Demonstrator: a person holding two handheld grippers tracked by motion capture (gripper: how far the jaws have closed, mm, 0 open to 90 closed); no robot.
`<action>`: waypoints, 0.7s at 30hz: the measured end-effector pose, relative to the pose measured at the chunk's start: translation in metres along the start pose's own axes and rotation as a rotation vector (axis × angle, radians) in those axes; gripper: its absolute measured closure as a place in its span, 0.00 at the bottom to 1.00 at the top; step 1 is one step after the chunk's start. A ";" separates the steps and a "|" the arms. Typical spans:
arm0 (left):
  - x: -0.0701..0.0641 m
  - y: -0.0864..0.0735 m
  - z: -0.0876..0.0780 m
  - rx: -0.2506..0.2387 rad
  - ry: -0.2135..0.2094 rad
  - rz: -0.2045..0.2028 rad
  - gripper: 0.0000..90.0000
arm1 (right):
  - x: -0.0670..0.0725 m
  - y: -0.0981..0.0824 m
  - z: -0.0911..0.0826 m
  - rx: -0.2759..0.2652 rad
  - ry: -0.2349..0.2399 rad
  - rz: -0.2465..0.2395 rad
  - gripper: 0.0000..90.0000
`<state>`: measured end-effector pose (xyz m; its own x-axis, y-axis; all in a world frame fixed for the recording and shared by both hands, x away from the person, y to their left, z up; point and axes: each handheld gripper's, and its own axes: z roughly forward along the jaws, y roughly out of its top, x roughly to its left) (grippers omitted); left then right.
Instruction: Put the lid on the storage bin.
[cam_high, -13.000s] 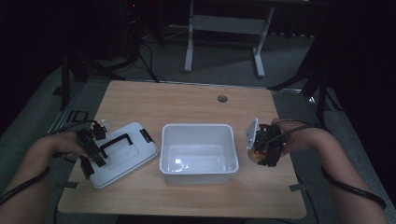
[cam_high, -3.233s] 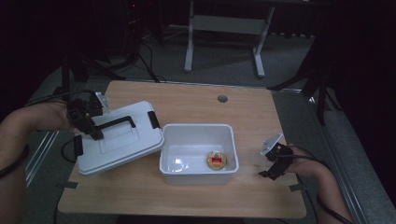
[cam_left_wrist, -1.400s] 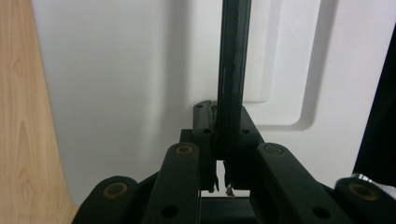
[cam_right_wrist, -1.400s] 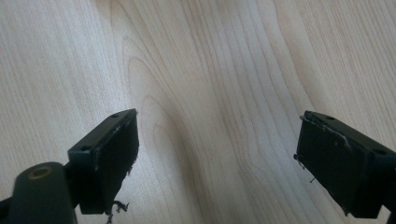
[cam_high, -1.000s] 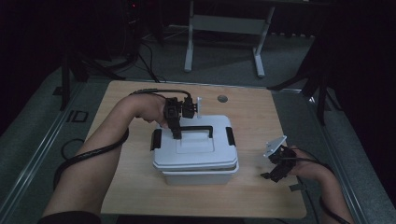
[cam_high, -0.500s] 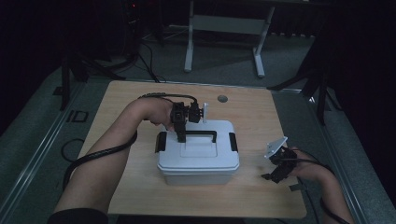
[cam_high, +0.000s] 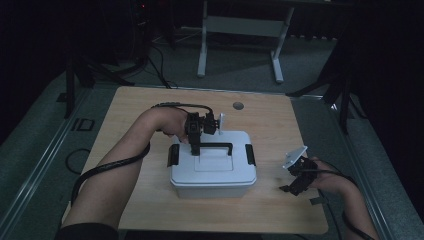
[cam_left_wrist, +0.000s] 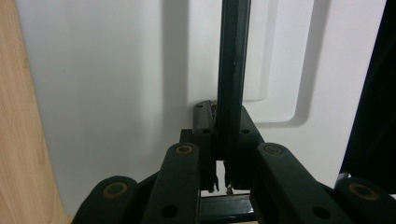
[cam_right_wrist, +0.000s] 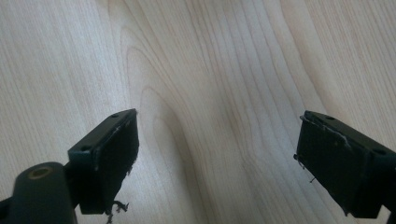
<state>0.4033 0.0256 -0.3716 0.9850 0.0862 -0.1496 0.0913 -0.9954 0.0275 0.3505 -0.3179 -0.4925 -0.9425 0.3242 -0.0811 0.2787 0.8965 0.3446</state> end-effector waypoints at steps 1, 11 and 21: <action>0.000 0.000 0.000 -0.002 -0.002 -0.004 0.93 | 0.000 0.000 0.000 0.001 0.000 -0.002 0.14; 0.001 -0.010 -0.003 -0.098 0.001 -0.036 0.40 | 0.000 0.002 -0.001 -0.011 -0.010 -0.003 0.14; 0.010 -0.030 -0.005 -0.221 0.074 -0.112 0.01 | 0.000 0.007 -0.001 -0.031 -0.019 -0.006 0.14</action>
<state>0.4113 0.0571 -0.3695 0.9741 0.2066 -0.0915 0.2226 -0.9471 0.2313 0.3523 -0.3118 -0.4896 -0.9405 0.3246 -0.1009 0.2666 0.8886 0.3732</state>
